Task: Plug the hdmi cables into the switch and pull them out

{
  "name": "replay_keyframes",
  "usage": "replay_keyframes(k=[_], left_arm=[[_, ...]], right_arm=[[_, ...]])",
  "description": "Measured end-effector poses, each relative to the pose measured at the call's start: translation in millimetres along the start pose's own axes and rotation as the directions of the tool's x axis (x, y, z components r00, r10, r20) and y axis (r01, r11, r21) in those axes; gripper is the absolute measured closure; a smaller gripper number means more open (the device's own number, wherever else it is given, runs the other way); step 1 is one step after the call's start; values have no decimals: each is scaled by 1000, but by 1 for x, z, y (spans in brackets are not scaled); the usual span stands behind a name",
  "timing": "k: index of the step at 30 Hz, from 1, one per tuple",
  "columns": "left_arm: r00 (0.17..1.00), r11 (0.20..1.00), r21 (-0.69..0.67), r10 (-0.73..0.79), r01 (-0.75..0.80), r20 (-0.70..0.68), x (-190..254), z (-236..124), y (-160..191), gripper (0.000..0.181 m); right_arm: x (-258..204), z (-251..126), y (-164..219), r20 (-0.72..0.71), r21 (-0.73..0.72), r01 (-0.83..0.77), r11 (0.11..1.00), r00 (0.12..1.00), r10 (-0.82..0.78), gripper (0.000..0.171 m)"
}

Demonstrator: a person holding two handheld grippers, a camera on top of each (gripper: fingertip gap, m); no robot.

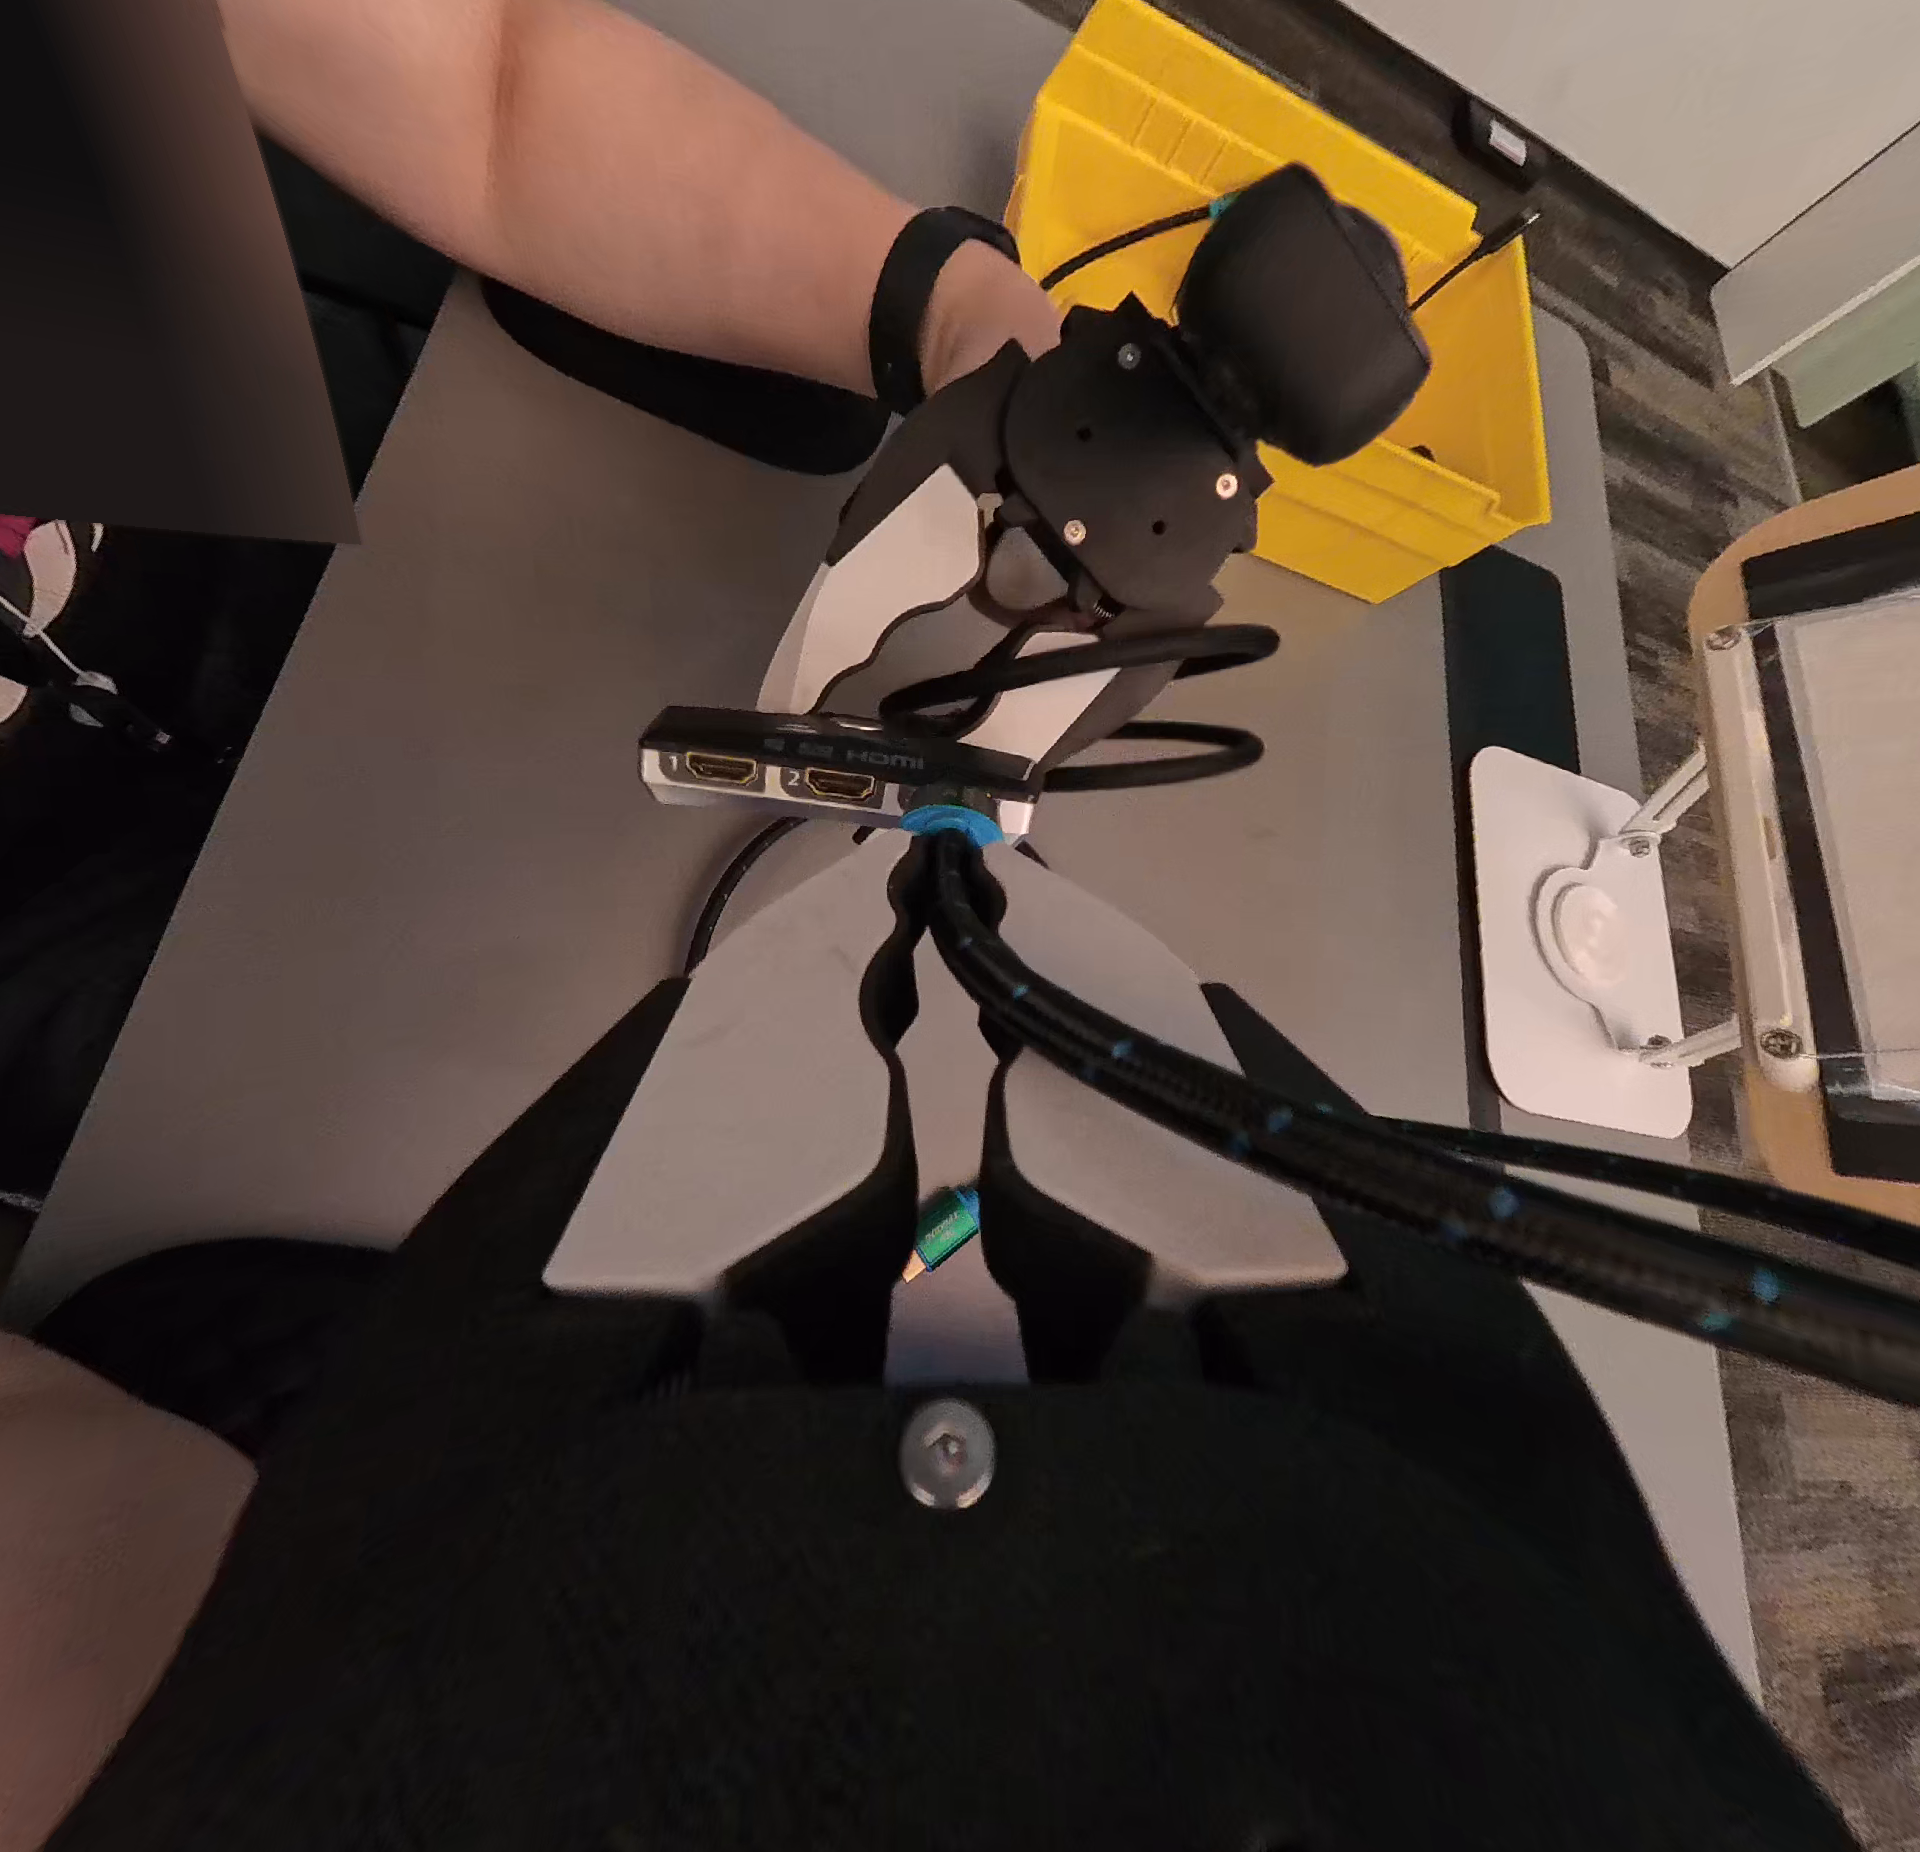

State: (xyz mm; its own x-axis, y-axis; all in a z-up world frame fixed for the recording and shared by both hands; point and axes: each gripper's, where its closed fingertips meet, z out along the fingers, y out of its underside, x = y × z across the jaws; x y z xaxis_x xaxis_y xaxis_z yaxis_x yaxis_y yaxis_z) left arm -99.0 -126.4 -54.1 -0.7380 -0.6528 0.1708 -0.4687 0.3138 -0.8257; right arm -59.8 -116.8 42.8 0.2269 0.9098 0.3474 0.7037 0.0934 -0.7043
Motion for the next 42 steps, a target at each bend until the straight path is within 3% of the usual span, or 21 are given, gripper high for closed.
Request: replay_keyframes(k=[13, 34, 38, 42], left_arm=[[998, 999, -24, -26, 25, -58, 4, -1, 8, 148], [994, 996, 45, -75, 79, -79, -4, -13, 8, 147], [998, 990, 129, -59, 59, -9, -11, -27, -7, 146], [992, 990, 131, -64, 49, 106, -24, -32, -9, 144]], right_arm=[[5, 10, 6, 109, 83, -90, 992, 991, 81, 164], [23, 16, 4, 72, 148, -131, 980, 990, 121, 165], [32, 3, 2, 9, 191, -119, 974, 993, 119, 165], [41, 3, 2, -35, 194, -136, 972, 989, 146, 165]])
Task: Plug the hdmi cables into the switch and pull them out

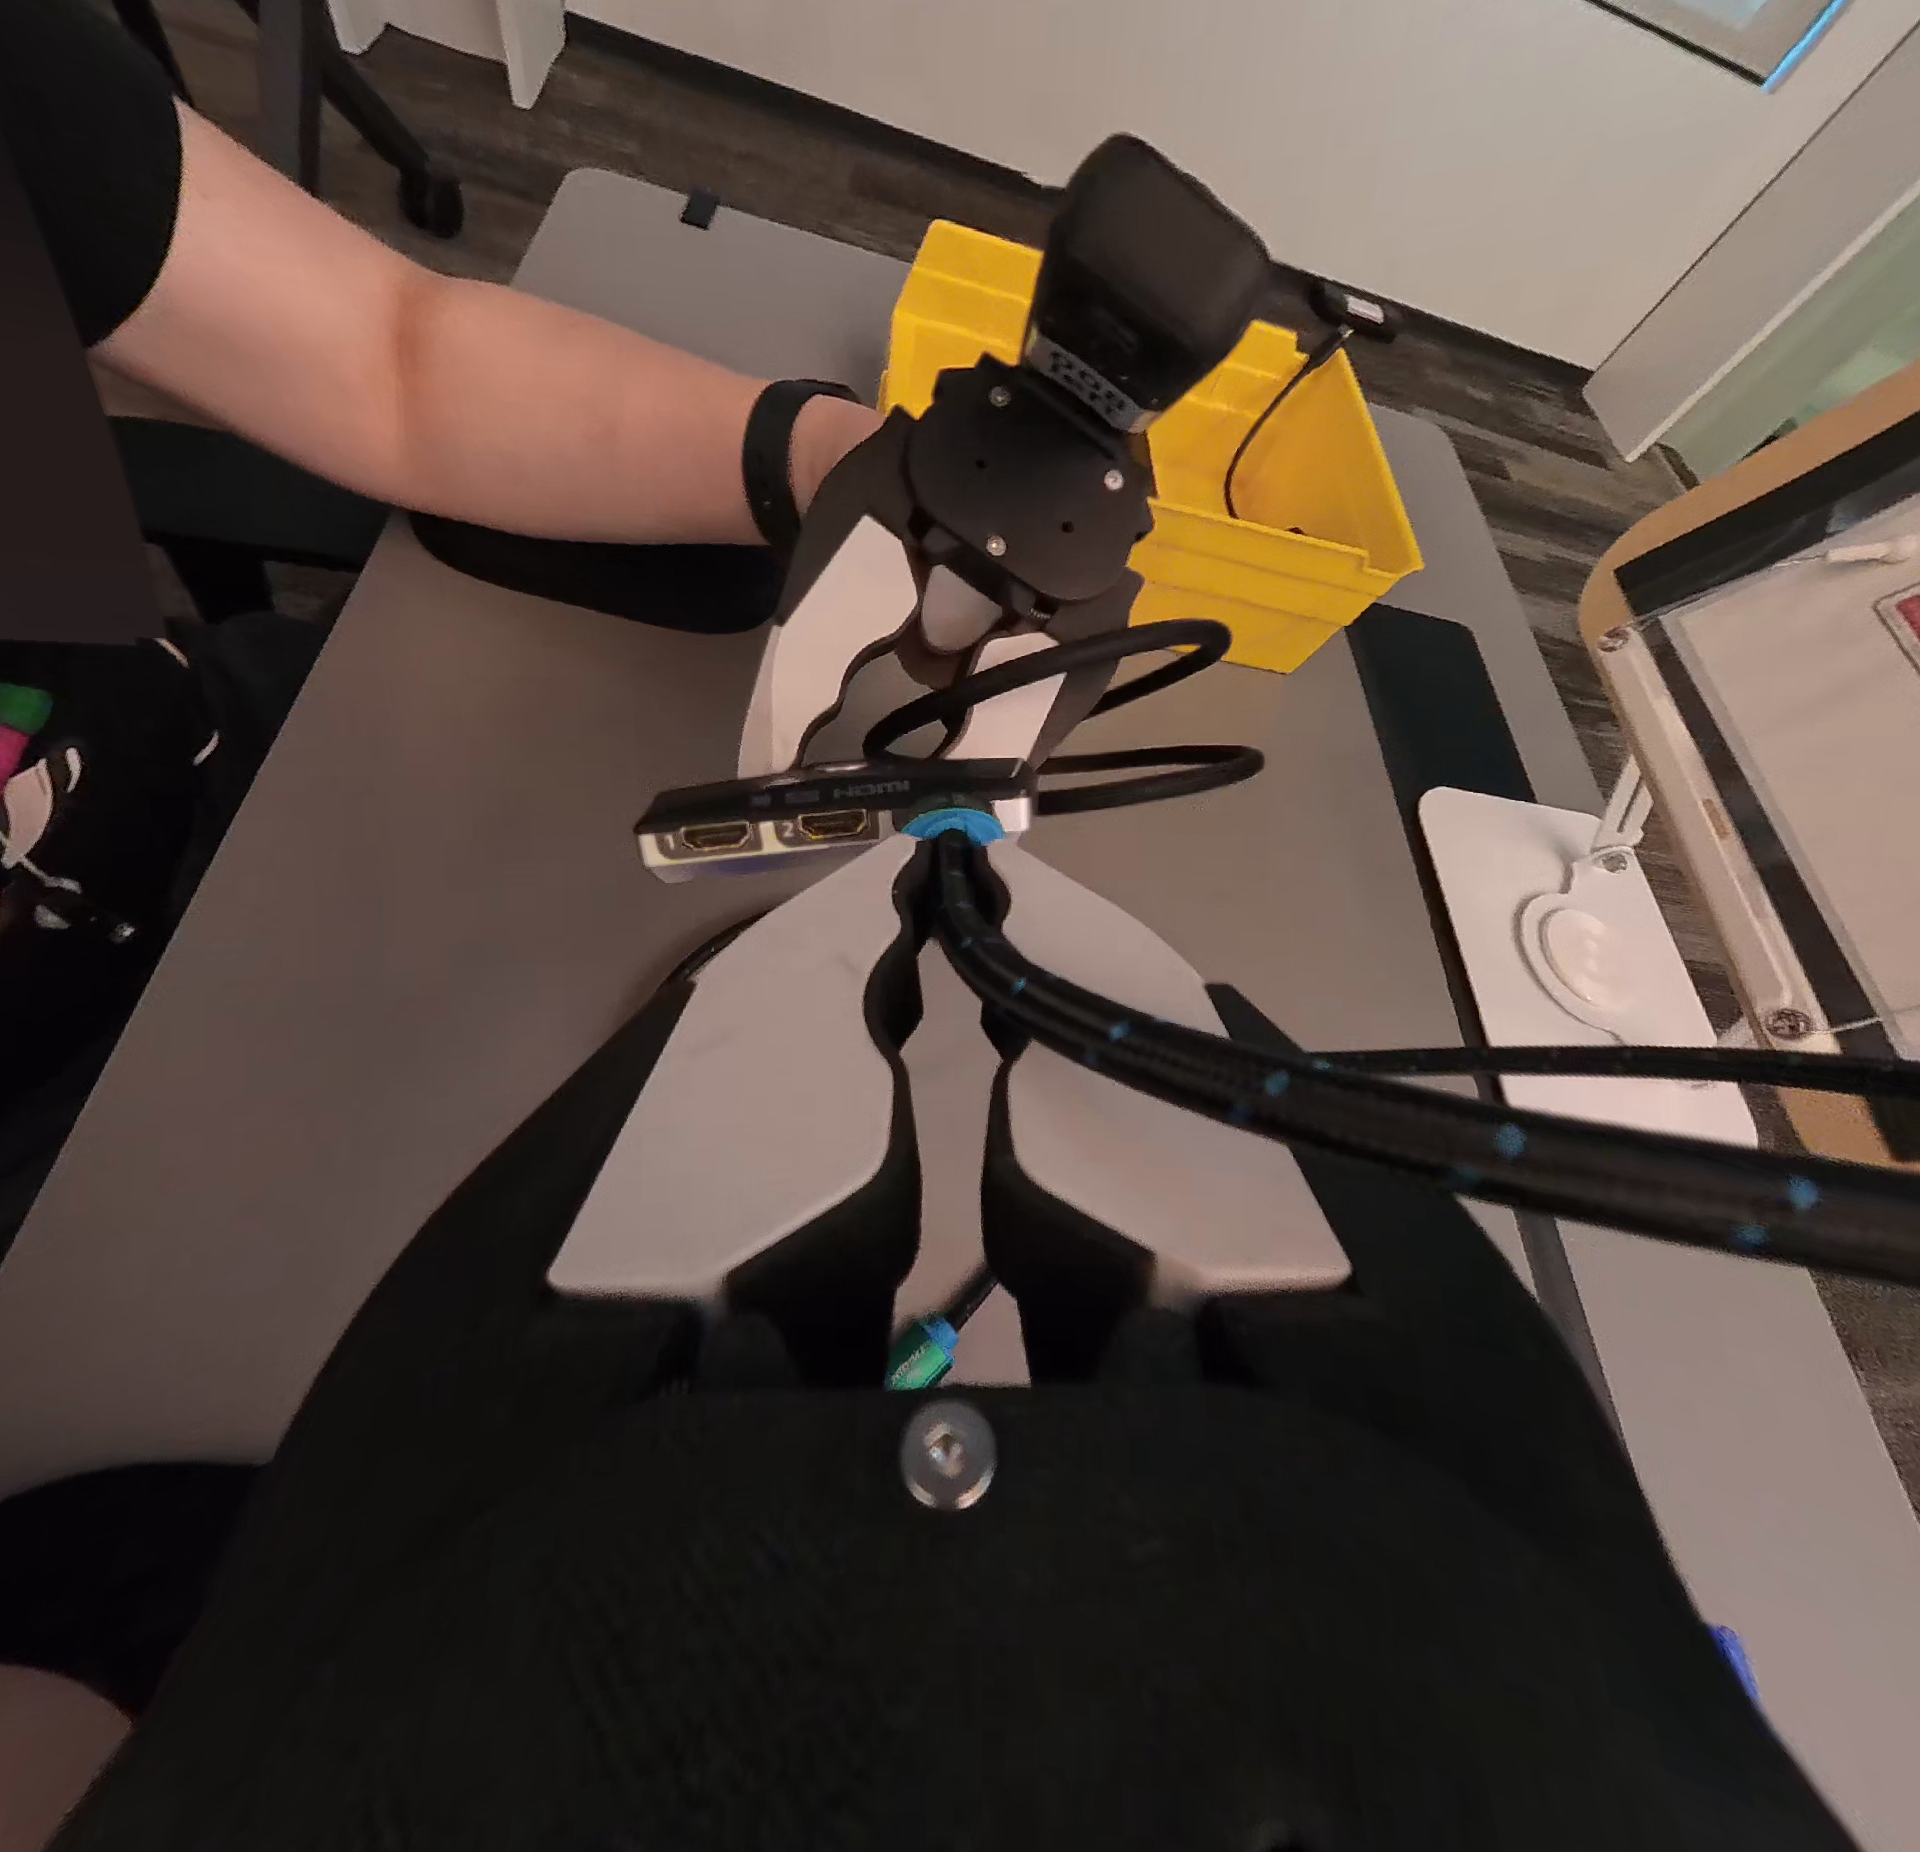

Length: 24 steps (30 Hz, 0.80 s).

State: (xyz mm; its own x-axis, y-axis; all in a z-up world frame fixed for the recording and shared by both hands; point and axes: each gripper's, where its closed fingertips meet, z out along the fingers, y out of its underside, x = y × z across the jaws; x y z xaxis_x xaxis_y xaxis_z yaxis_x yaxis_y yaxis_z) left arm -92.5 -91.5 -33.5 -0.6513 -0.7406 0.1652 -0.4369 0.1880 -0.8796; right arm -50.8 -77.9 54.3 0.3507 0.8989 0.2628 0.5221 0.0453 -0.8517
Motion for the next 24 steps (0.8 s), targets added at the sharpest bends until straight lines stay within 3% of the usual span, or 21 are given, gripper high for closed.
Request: replay_keyframes(k=[4, 9, 12, 17, 24], left_arm=[[999, 1000, 10, -2, 1, 35, -4, -4, -2, 144], [999, 998, -50, 24, -23, 25, 2, -2, 3, 144], [1000, 999, -45, 23, -24, -19, 10, 2, -1, 145], [998, 999, -50, 16, -19, -58, 18, 6, -7, 145], [996, 989, -143, 22, -34, -85, 20, 16, 12, 146]], right_arm=[[2, 0, -4, -23, 17, 38, 999, 999, -37, 165], [-10, 0, -2, -20, 28, 273, 962, 962, -273, 165], [-17, -5, -3, -11, 43, 326, 944, 945, -326, 165], [-23, -11, -4, 18, 4, 236, 972, 971, -236, 165], [-29, 1, 5, 110, -15, 183, 983, 977, -180, 164]])
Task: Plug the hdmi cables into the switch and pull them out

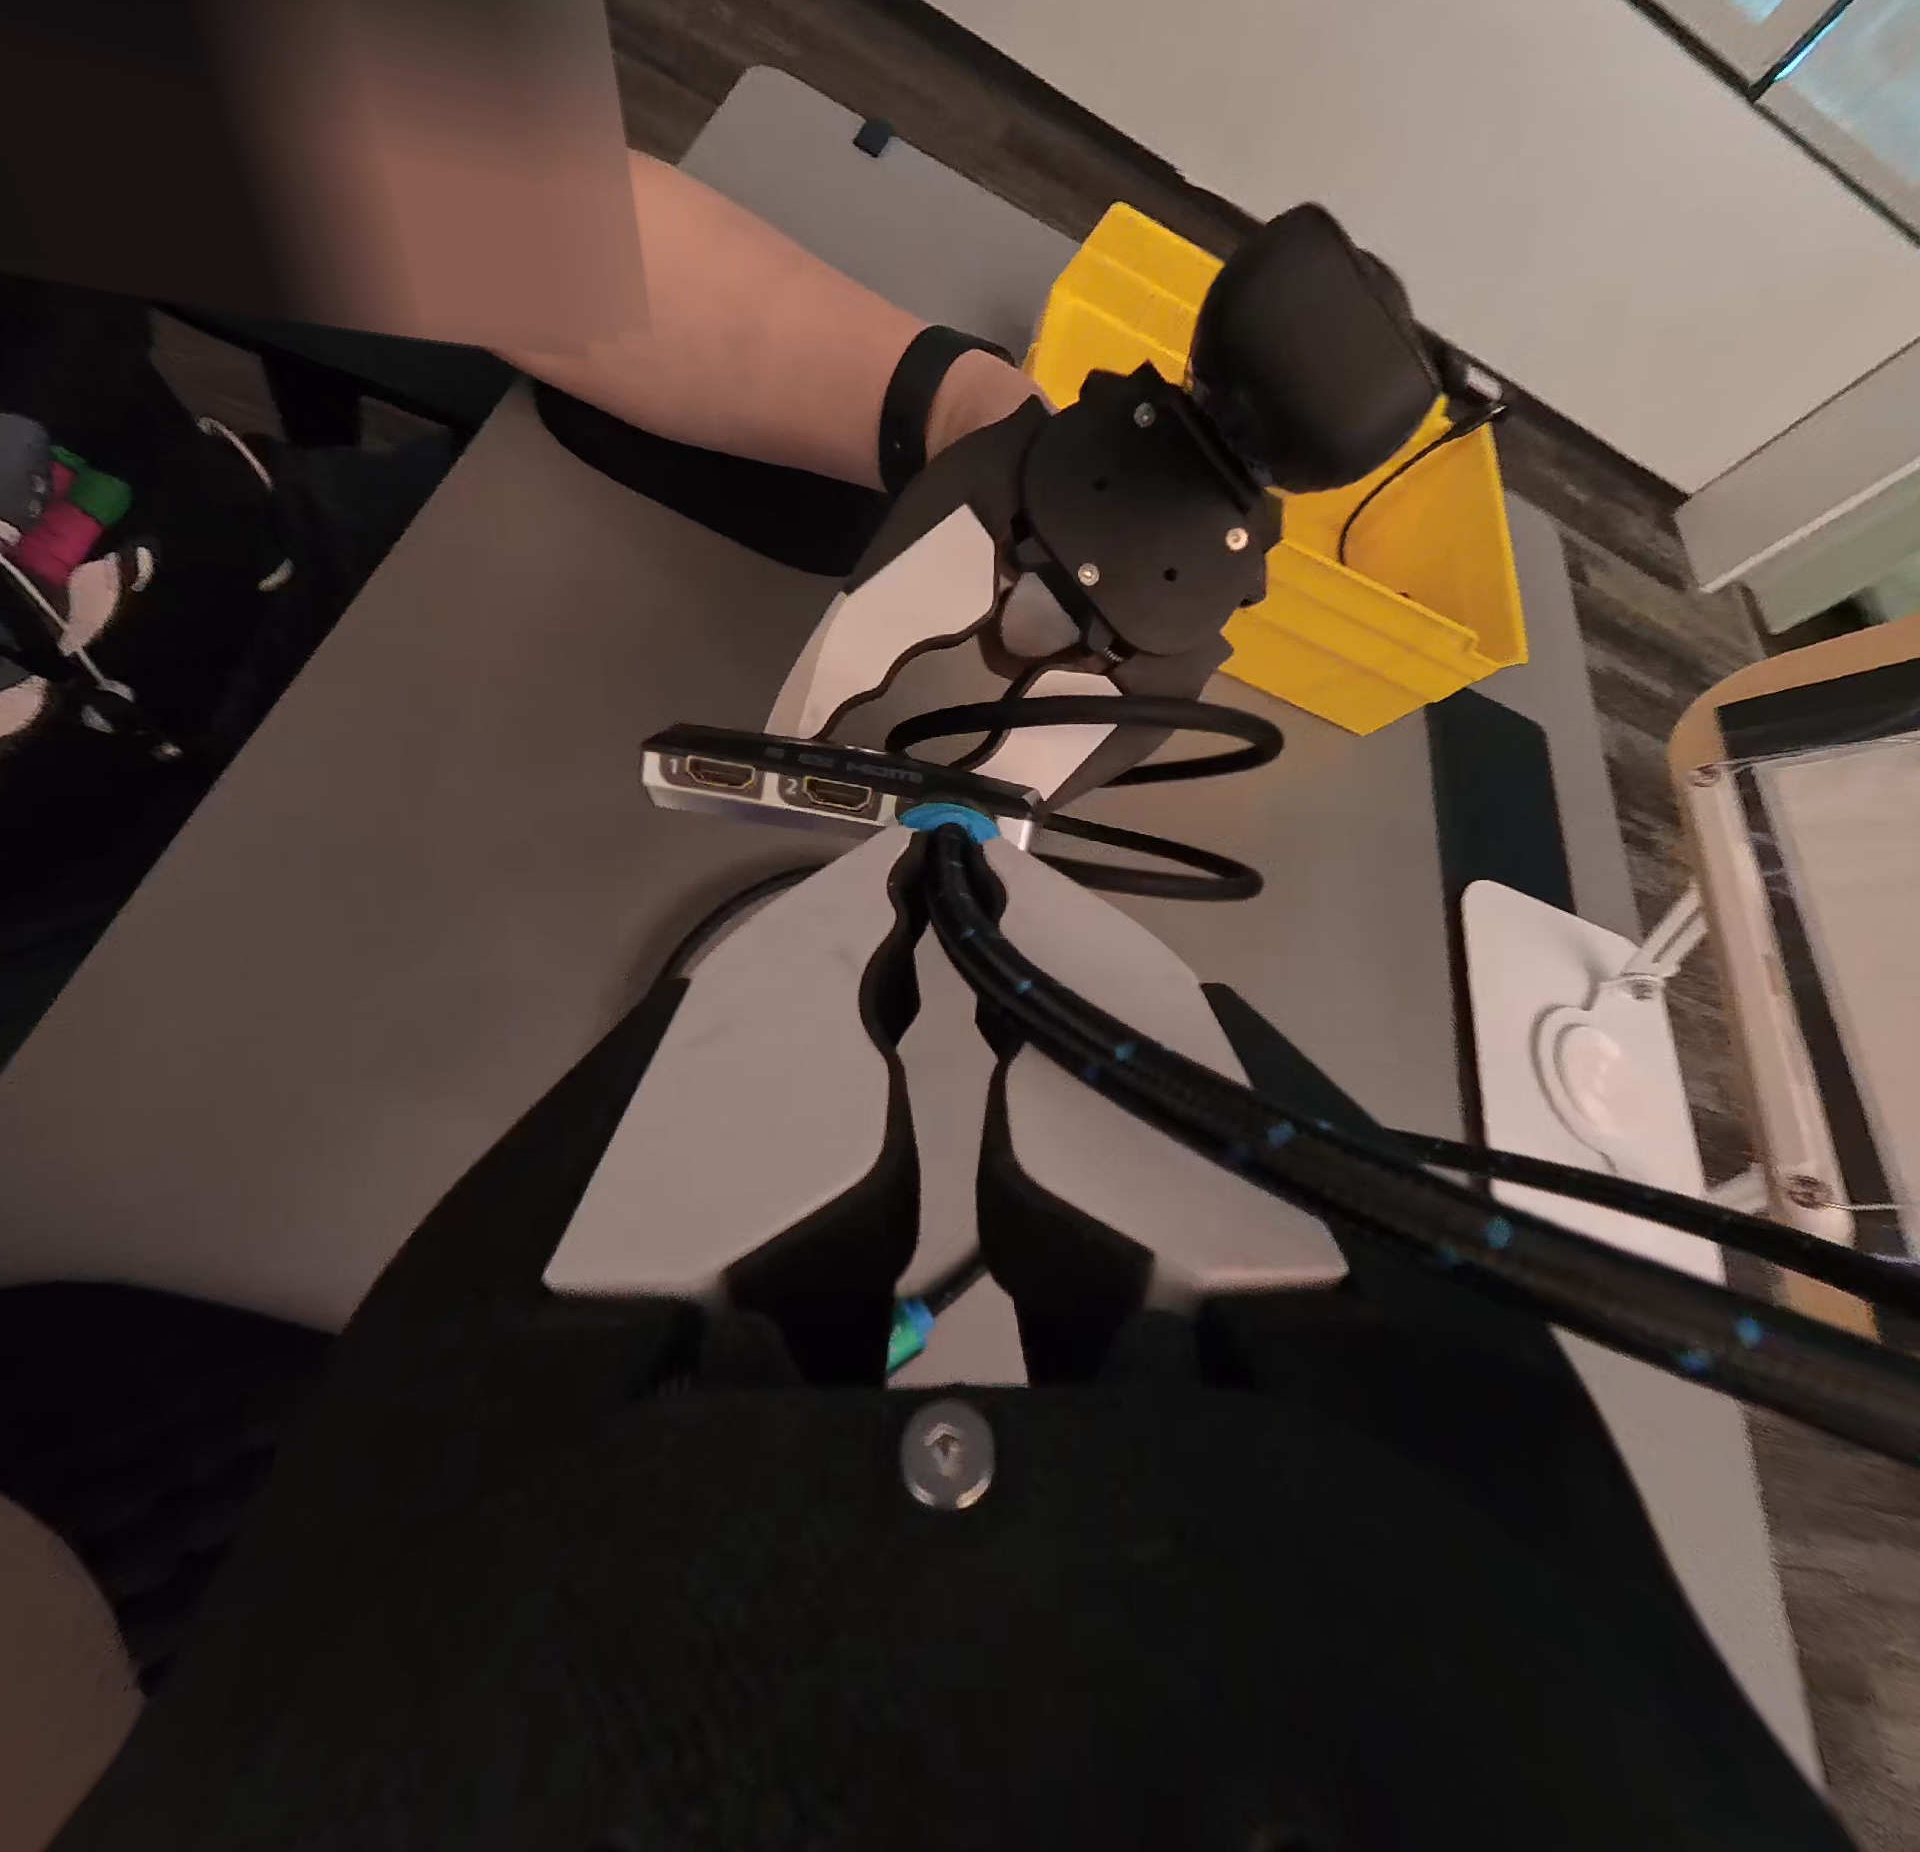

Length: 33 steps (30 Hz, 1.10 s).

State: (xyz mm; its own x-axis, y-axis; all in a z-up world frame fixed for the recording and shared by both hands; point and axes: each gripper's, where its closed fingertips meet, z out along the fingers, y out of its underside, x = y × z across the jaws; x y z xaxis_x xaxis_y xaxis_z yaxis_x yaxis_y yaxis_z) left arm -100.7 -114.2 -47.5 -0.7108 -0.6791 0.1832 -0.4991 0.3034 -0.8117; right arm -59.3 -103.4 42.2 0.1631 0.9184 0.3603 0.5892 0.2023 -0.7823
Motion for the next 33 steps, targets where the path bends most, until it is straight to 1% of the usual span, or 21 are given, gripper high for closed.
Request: replay_keyframes(k=[3, 7, 15, 18, 20, 22, 25, 26, 27, 29, 31, 33], left_arm=[[1000, 1000, -1, 18, -18, -12, 2, 1, 0, 146], [1000, 1000, -12, 5, -6, -20, 2, 0, 1, 146], [999, 998, -53, -24, 23, -27, -1, -1, 11, 146], [999, 996, -80, -44, 41, -32, 0, 1, 15, 147], [998, 996, -62, -67, 66, -7, -4, -2, 11, 146], [996, 997, -10, -80, 80, 30, -8, -10, 0, 146], [984, 990, 97, -115, 102, 138, -23, -26, -17, 146], [976, 985, 132, -134, 112, 172, -28, -31, -22, 146], [967, 980, 161, -150, 118, 204, -34, -36, -25, 146], [948, 973, 198, -173, 121, 269, -44, -45, -28, 147], [920, 974, 191, -184, 123, 347, -54, -50, -25, 147], [898, 978, 161, -185, 130, 399, -61, -50, -20, 147]], right_arm=[[-2, -1, 1, 33, 26, -37, 999, 999, 36, 164], [0, 1, 4, 48, 40, -70, 997, 997, 68, 164], [2, 11, 9, 45, 23, -55, 998, 998, 54, 164], [1, 13, 11, 58, 32, -36, 999, 998, 34, 164], [7, 9, 8, 27, 71, -15, 997, 1000, 13, 164], [16, 1, 5, -6, 127, -52, 991, 999, 53, 164], [49, -13, 2, -197, 198, -99, 975, 970, 139, 151], [56, -14, 0, -218, 222, -133, 966, 959, 182, 147], [60, -12, -1, -209, 240, -189, 952, 948, 241, 144], [64, -3, 2, -173, 237, -323, 916, 914, 367, 133], [69, 9, 5, -157, 227, -419, 879, 875, 458, 130], [78, 18, -1, -142, 278, -489, 827, 831, 538, 129]])
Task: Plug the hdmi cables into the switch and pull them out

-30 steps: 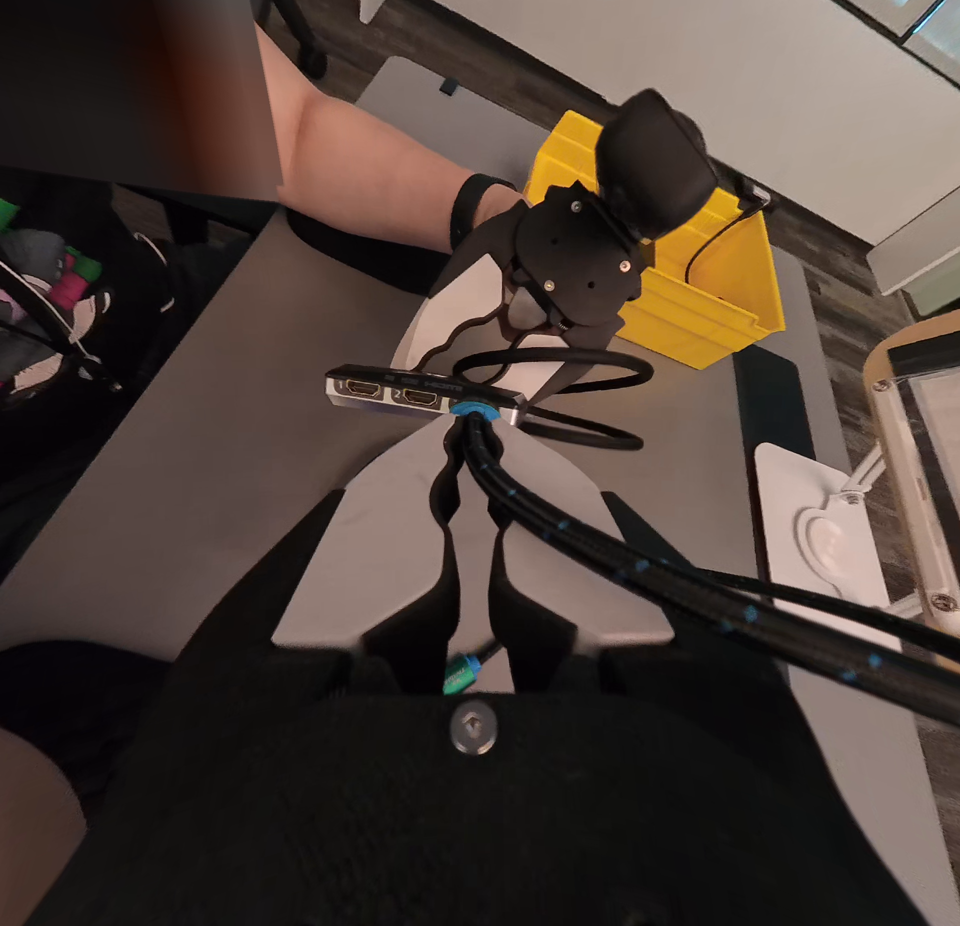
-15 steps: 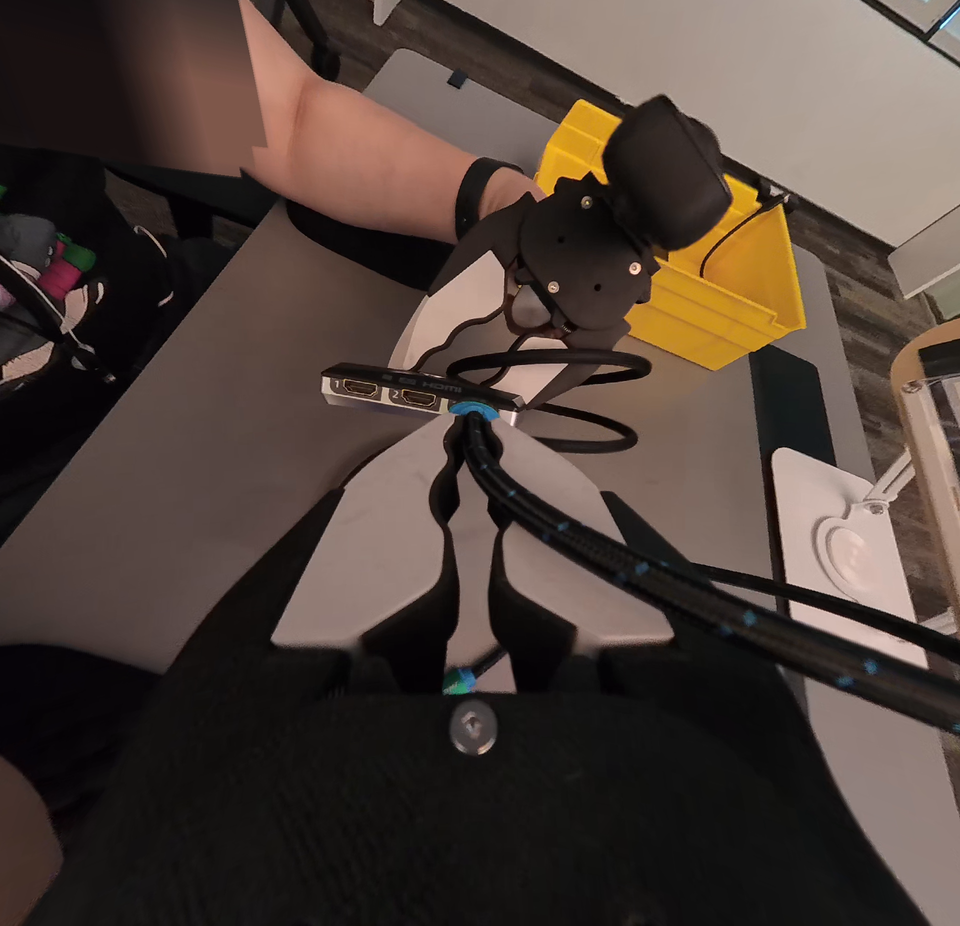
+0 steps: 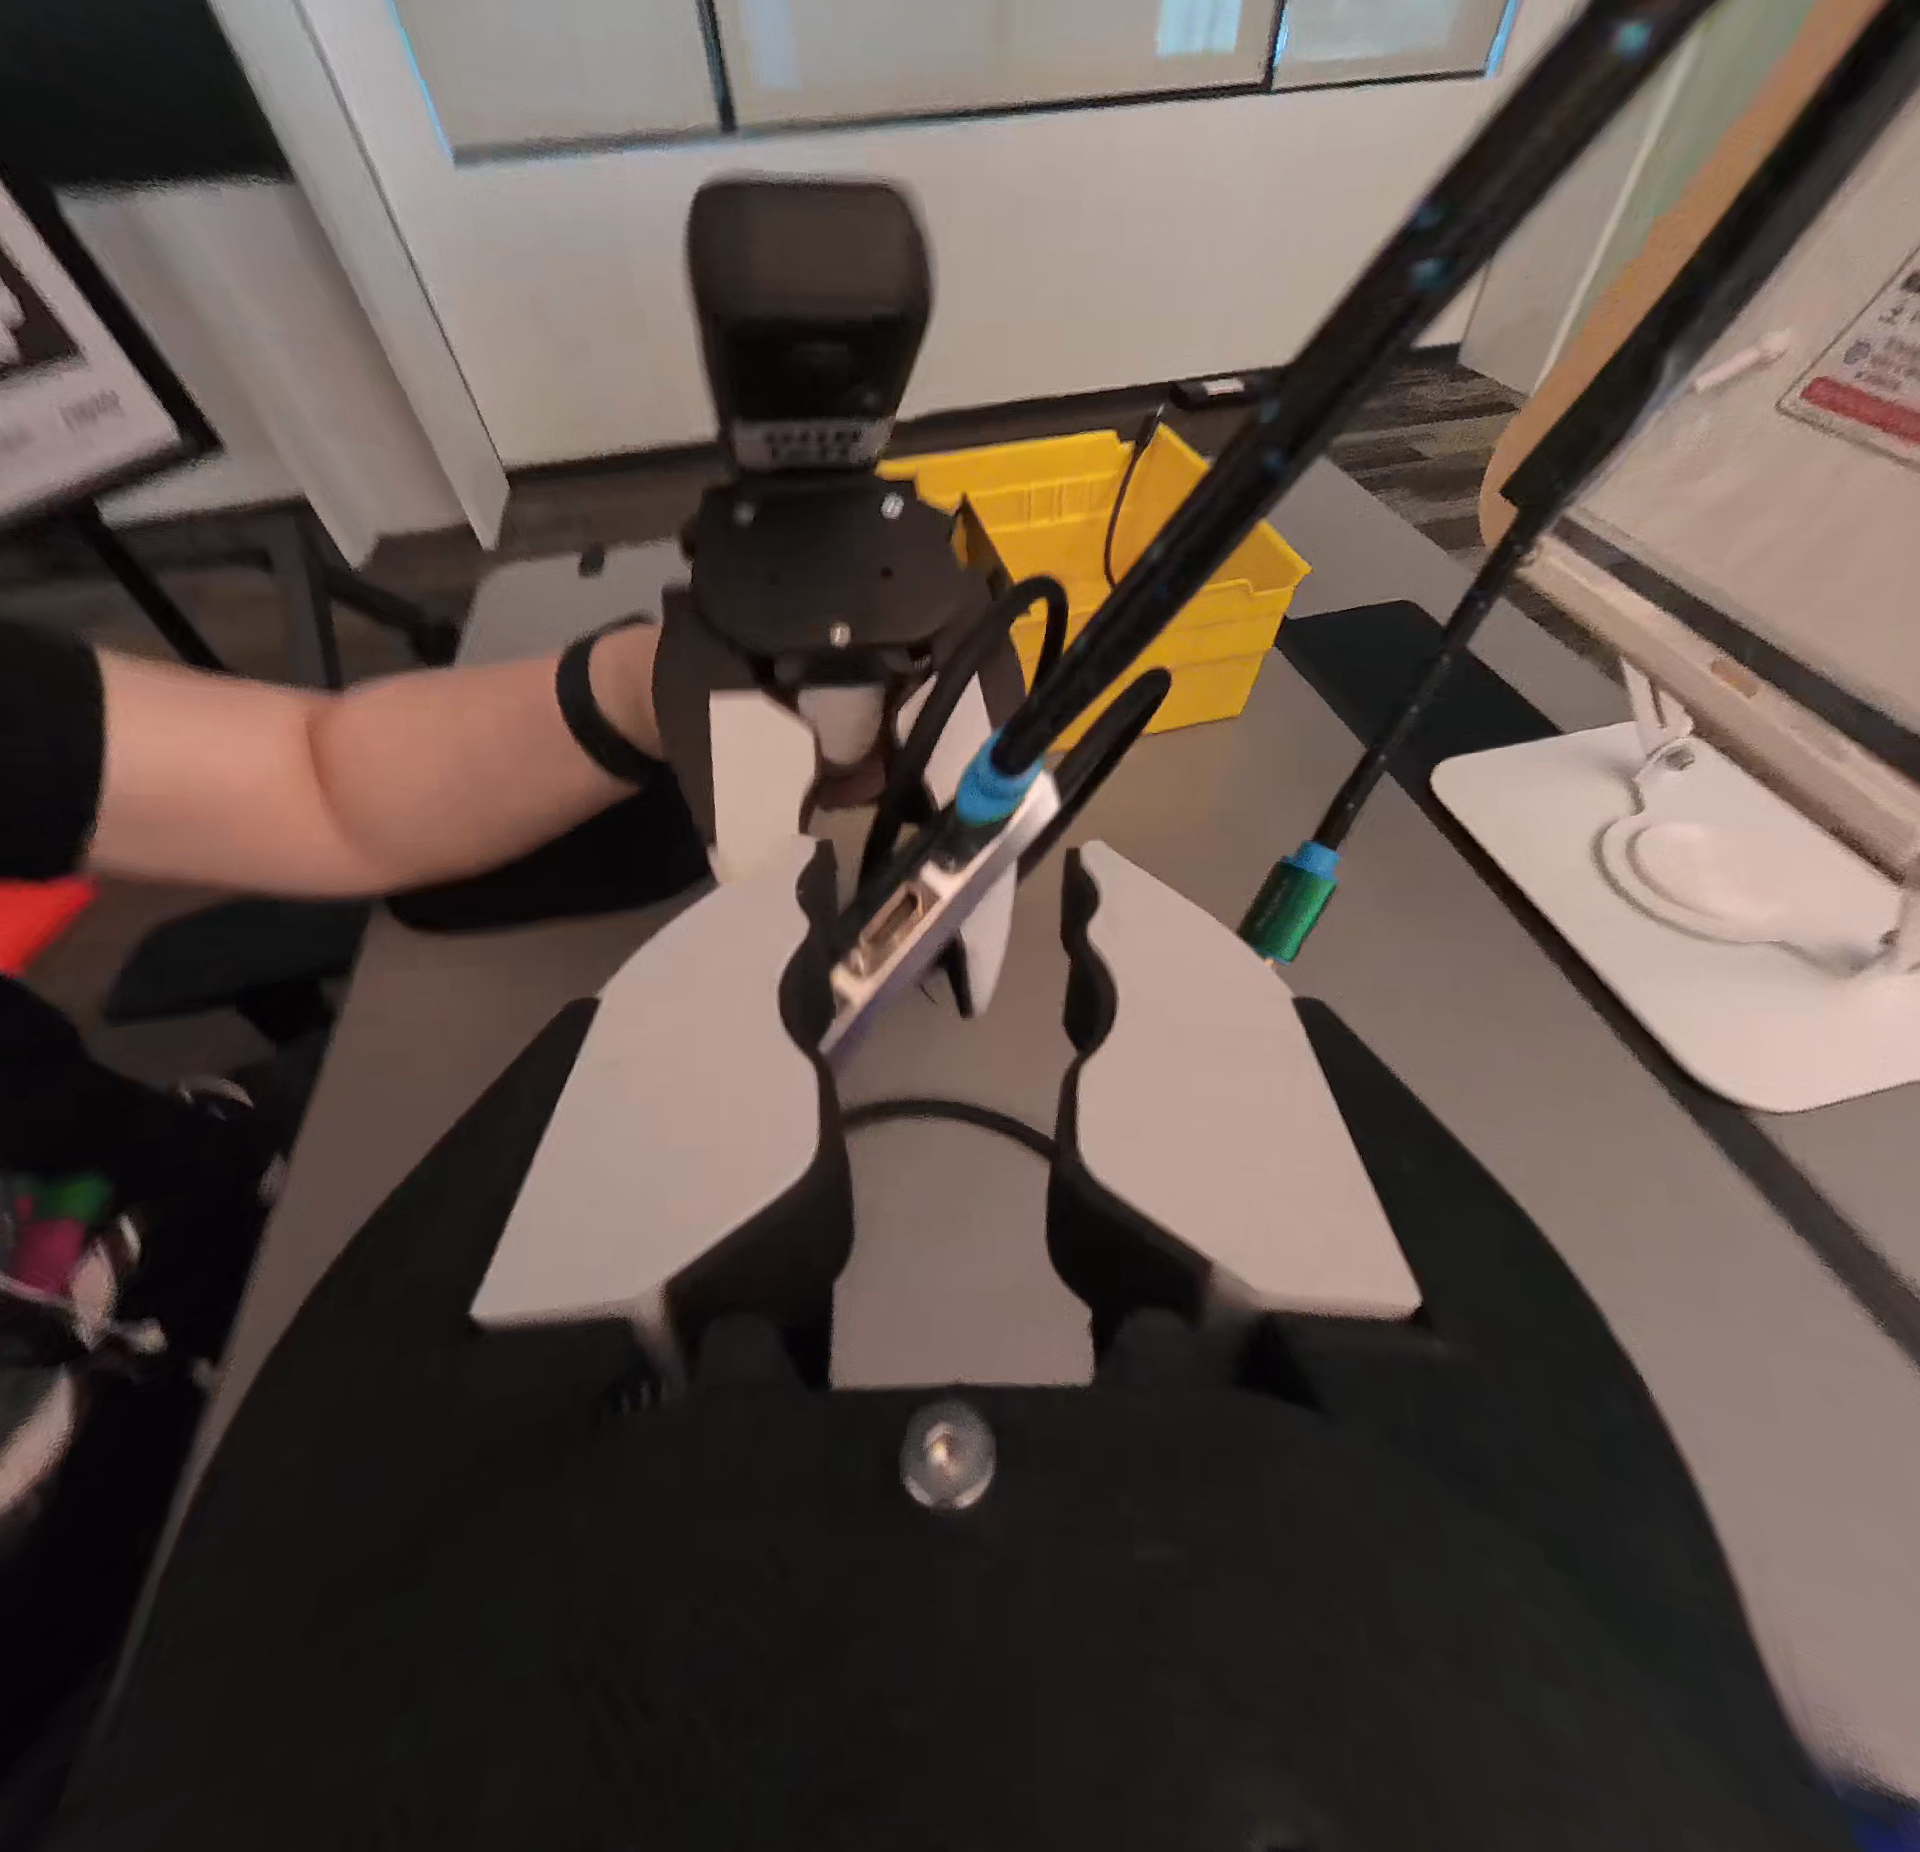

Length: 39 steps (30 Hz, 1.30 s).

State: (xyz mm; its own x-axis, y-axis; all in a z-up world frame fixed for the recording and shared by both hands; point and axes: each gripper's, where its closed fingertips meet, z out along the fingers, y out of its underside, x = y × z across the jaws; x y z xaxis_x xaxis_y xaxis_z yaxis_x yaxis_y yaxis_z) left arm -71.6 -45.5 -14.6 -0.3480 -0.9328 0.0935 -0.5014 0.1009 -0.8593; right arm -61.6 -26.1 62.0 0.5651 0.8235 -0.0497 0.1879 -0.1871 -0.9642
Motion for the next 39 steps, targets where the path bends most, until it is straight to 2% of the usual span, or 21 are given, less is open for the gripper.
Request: replay_keyframes(k=[3, 8, 12, 13, 16, 18, 21, 22, 25, 27, 28, 29, 35, 37, 39], left_arm=[[997, 1000, -22, -14, 16, 72, -9, 5, 2, 147], [981, 997, -14, -76, 80, 176, -24, 2, -1, 147], [971, 993, -13, -111, 117, 210, -25, -2, -4, 147], [967, 992, -19, -118, 125, 227, -26, -3, -4, 147], [962, 994, -21, -98, 107, 255, -30, -10, -3, 150], [969, 992, 36, -125, 120, 215, -29, -15, -8, 151], [976, 963, 173, -214, 204, 39, -22, -27, -21, 143], [969, 942, 232, -244, 243, -27, -22, -33, -26, 135], [937, 858, 378, -299, 347, -182, -27, -49, -37, 130], [923, 831, 420, -264, 365, -280, -21, -55, -41, 156], [917, 823, 434, -240, 366, -318, -17, -57, -43, 156], [916, 820, 442, -227, 363, -331, -14, -56, -44, 157], [949, 849, 427, -250, 311, -194, -25, -50, -41, 160], [943, 856, 401, -267, 326, -197, -25, -47, -38, 160], [928, 855, 372, -293, 363, -232, -21, -44, -37, 160]], right_arm=[[4, 9, 1, -2, -7, -155, 988, 988, 155, 131], [22, 3, 13, -123, -66, -238, 969, 966, 229, 130], [9, 15, 42, -71, -236, -271, 933, 963, 262, 135], [4, 19, 42, -26, -248, -270, 930, 962, 272, 147], [7, 23, 38, 16, -208, -275, 939, 959, 284, 150], [8, 24, 31, 75, -143, -291, 946, 950, 304, 150], [7, 27, 24, 183, -71, -365, 928, 910, 372, 150], [5, 29, 24, 219, -63, -371, 927, 901, 375, 150], [-2, 38, 21, 287, -29, -362, 932, 890, 354, 150], [-7, 44, 21, 308, -16, -333, 943, 895, 322, 150], [-9, 47, 22, 316, -9, -317, 948, 899, 303, 150], [-12, 50, 22, 324, -3, -288, 957, 906, 274, 149], [5, 44, 22, 242, 36, -258, 965, 939, 242, 148], [12, 32, 10, 210, 113, -227, 967, 957, 200, 139], [16, 22, -5, 178, 191, -231, 954, 964, 197, 139]])
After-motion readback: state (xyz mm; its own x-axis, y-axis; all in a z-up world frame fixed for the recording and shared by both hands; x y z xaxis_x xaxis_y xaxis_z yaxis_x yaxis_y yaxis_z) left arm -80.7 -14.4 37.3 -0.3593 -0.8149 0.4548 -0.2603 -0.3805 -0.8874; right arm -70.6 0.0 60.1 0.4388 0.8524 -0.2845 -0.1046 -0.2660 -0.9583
